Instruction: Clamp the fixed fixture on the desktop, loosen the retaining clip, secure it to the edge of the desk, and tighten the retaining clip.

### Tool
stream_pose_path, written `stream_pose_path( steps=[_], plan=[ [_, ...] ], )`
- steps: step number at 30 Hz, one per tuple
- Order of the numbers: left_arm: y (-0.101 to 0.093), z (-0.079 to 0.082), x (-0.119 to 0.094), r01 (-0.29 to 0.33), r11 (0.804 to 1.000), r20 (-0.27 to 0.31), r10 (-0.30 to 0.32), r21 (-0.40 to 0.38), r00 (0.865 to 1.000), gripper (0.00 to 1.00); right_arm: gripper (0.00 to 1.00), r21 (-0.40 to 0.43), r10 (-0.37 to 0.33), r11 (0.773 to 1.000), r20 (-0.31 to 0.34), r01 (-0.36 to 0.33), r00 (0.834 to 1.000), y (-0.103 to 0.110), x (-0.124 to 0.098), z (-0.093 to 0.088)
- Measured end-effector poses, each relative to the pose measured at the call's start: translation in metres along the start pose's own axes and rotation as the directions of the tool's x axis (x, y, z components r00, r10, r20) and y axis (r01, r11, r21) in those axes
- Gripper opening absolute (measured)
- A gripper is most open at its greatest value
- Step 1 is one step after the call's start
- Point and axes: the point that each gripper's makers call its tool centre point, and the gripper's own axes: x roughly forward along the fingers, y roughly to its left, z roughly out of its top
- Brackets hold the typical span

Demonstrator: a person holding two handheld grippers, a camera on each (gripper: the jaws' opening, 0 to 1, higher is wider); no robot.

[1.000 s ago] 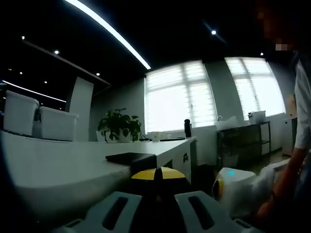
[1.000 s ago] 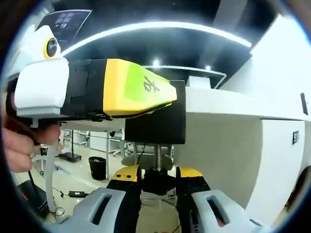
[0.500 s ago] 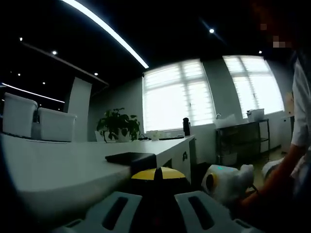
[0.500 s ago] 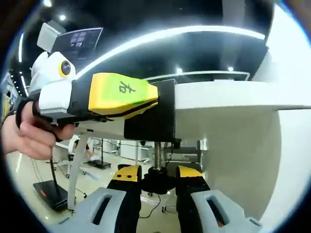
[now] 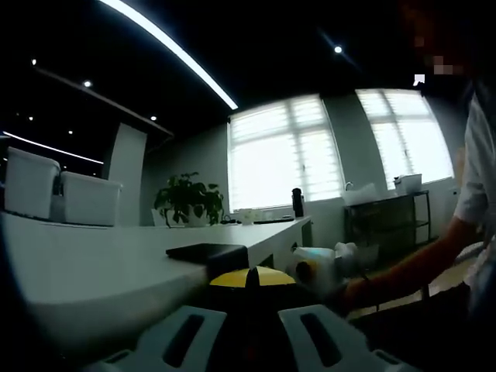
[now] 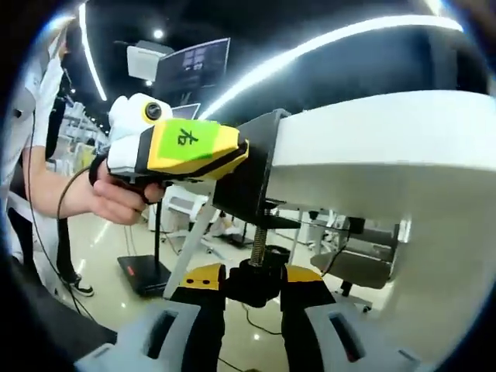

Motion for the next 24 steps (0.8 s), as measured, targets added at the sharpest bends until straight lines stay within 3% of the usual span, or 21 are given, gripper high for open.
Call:
stream_pose_path(
  steps=[4,9,12,15,17,18,20,21,22,24],
  plan=[
    [0.000,0.001,0.000,0.000,1.000,0.001,0.000,-0.006,1.000,0.02,0.26,0.008,0.068,0.998,-0.025,-0.068,0.997,0.004,0.003,-0.001],
    [-0.001,0.000,0.000,0.002,1.000,-0.006,-0.002,0.009,1.000,0.02,0.26,0.013,0.072,0.997,-0.029,-0.072,0.997,0.007,0.002,-0.003],
    [0.000,0.001,-0.001,0.001,1.000,-0.003,-0.001,0.009,1.000,0.02,0.26,0.058,0.003,0.998,-0.072,0.002,0.997,0.006,-0.002,-0.011],
    [0.000,0.002,-0.001,0.000,1.000,-0.001,0.000,0.011,1.000,0.02,0.29,0.072,-0.110,0.991,-0.093,0.117,0.990,0.005,-0.008,-0.020],
    [0.000,0.003,-0.002,0.000,1.000,0.002,0.000,0.010,1.000,0.02,0.35,0.063,-0.262,0.962,-0.070,0.267,0.962,-0.003,-0.018,-0.020],
    [0.000,0.004,-0.002,0.000,1.000,0.002,0.000,0.010,1.000,0.02,0.38,0.059,-0.332,0.940,-0.053,0.335,0.942,-0.017,-0.021,-0.022],
    [0.000,0.004,-0.002,-0.001,1.000,0.003,0.001,0.010,1.000,0.02,0.39,0.077,-0.433,0.897,-0.031,0.435,0.901,-0.015,-0.031,-0.022],
    [0.001,0.006,-0.002,-0.003,1.000,0.007,0.003,0.009,1.000,0.02,0.39,0.084,-0.516,0.850,-0.059,0.520,0.854,-0.013,-0.039,-0.026],
    [0.001,0.007,-0.002,-0.006,1.000,0.013,0.006,0.002,1.000,0.02,0.39,0.081,-0.559,0.822,-0.068,0.563,0.826,-0.008,-0.044,-0.025],
    [0.002,0.009,-0.003,-0.010,1.000,0.019,0.010,-0.004,1.000,0.02,0.39,0.114,-0.603,0.789,-0.045,0.603,0.797,0.002,-0.048,-0.017]
  ],
)
